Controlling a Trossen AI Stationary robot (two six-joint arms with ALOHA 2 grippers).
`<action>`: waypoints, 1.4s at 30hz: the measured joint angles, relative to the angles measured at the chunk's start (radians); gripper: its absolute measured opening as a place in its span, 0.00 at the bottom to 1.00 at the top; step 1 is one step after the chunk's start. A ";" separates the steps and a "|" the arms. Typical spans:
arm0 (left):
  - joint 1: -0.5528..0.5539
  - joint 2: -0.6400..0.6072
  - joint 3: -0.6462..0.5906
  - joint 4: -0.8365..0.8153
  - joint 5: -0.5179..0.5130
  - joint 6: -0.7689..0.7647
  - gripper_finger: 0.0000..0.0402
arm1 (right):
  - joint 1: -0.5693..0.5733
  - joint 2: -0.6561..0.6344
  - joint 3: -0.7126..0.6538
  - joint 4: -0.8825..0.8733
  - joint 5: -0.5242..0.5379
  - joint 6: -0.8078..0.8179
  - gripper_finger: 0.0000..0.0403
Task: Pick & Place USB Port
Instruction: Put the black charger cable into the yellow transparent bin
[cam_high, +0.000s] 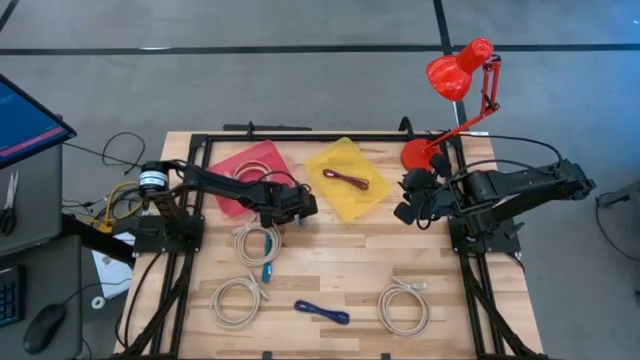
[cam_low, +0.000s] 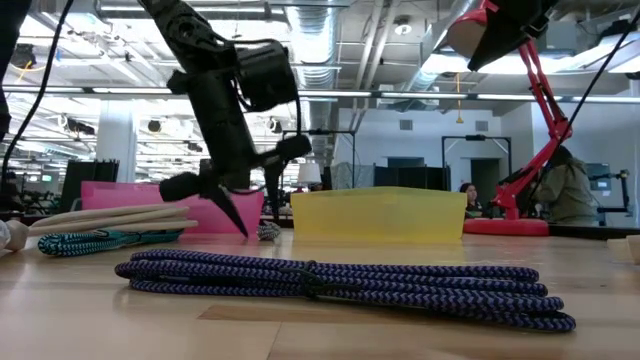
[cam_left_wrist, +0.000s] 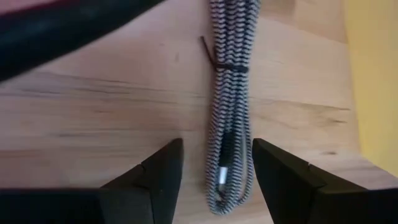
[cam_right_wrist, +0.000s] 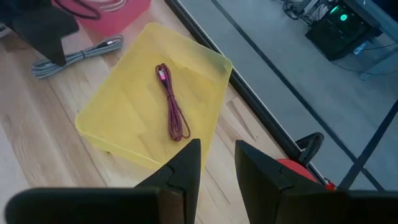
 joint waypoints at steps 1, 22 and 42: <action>0.000 0.016 0.000 0.017 0.007 -0.004 0.48 | 0.000 0.000 0.000 0.000 0.000 0.000 0.23; -0.028 0.038 0.001 0.066 -0.022 0.075 0.06 | -0.001 0.000 0.000 -0.014 0.001 0.000 0.23; -0.143 -0.170 -0.001 0.057 -0.178 0.151 0.07 | -0.057 0.000 0.000 -0.055 0.045 0.000 0.23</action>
